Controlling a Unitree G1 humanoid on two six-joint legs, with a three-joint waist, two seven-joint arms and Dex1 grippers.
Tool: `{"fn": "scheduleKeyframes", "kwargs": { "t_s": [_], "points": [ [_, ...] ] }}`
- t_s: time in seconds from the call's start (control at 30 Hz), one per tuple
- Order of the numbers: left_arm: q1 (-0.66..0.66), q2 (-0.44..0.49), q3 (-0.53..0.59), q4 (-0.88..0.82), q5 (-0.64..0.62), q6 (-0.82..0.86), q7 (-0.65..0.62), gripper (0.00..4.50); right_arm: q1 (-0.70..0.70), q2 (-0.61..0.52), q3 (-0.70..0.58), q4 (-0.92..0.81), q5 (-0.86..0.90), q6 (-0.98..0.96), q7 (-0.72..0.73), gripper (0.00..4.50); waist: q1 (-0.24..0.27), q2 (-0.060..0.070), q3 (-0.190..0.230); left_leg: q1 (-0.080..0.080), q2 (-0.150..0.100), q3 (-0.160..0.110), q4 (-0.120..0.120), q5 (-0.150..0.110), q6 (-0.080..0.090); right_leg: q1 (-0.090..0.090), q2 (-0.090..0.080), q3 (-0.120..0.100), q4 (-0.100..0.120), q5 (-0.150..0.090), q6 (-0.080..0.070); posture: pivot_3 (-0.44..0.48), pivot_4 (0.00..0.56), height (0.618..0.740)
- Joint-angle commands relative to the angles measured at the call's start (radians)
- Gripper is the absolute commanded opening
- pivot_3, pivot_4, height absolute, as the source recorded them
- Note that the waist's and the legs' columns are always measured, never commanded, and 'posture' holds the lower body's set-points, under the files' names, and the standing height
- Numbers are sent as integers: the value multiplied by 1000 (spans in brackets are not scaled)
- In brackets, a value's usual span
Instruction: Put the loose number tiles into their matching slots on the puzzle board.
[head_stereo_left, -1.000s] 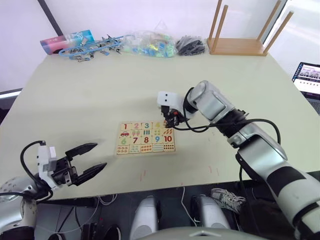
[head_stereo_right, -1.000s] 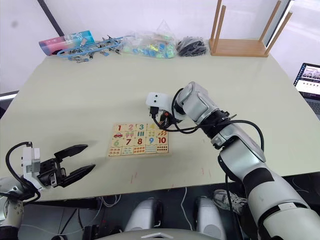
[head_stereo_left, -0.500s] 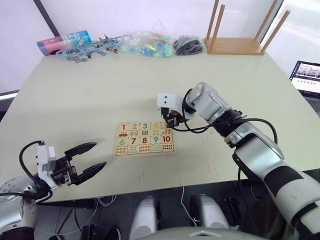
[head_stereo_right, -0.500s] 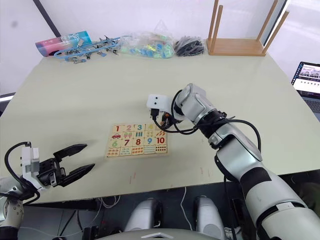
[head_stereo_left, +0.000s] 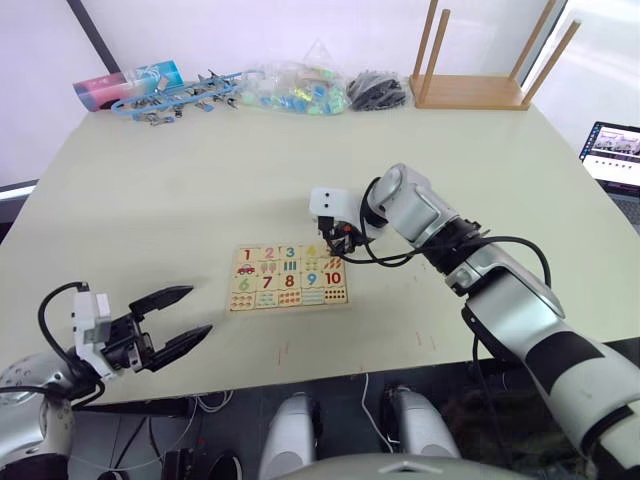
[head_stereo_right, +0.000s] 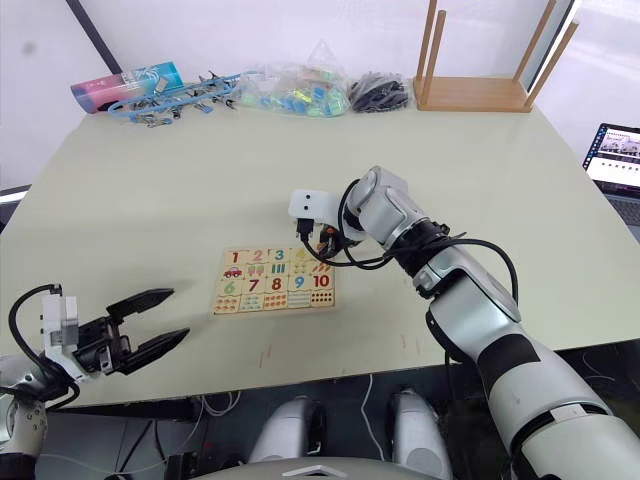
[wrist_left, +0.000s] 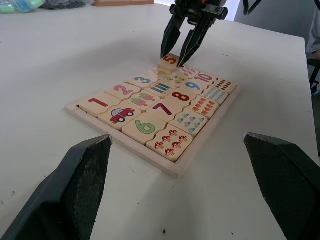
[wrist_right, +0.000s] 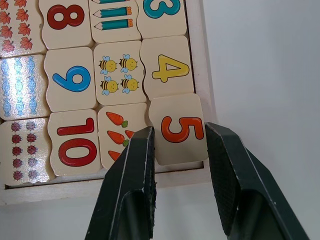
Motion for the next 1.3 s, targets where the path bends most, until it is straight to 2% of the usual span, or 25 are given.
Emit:
{"fn": "scheduleKeyframes", "kwargs": {
  "t_s": [0.03,0.2,0.53,0.77,1.03,1.3],
  "points": [
    [1,11,30,-2,-14,-17,-8,4500,-25,0,-10,-26,3,-3,10,912,0,0,0,0,0,0,0,0,0,0,0,-1,0,0,0,0,150,737],
    [-1,10,29,3,-14,-19,-12,4500,-23,-2,-9,-28,1,-4,14,912,0,0,0,0,-1,0,0,0,1,-1,8,-4,0,2,-7,0,150,737],
    [-1,11,27,11,-13,-25,-16,4500,-18,-5,-5,-27,-4,-18,24,912,0,0,0,0,-1,0,0,-2,3,-2,10,-4,0,2,-8,0,150,737],
    [-3,11,25,15,-13,-28,-17,4500,-19,-7,-7,-23,-6,-32,23,4358,0,0,0,0,-1,0,0,-2,3,-2,10,-4,0,2,-8,0,150,737],
    [-2,10,26,14,-13,-29,-18,4500,-19,-17,-16,-36,3,-41,36,4442,0,0,0,0,-1,0,0,-2,3,-2,10,-4,0,2,-8,0,150,737],
    [-3,11,27,14,-13,-30,-16,4500,-4,-39,-120,-41,76,-92,2,4442,0,0,0,0,-1,0,0,-2,3,-2,10,-4,0,2,-8,0,150,737]
  ]
}}
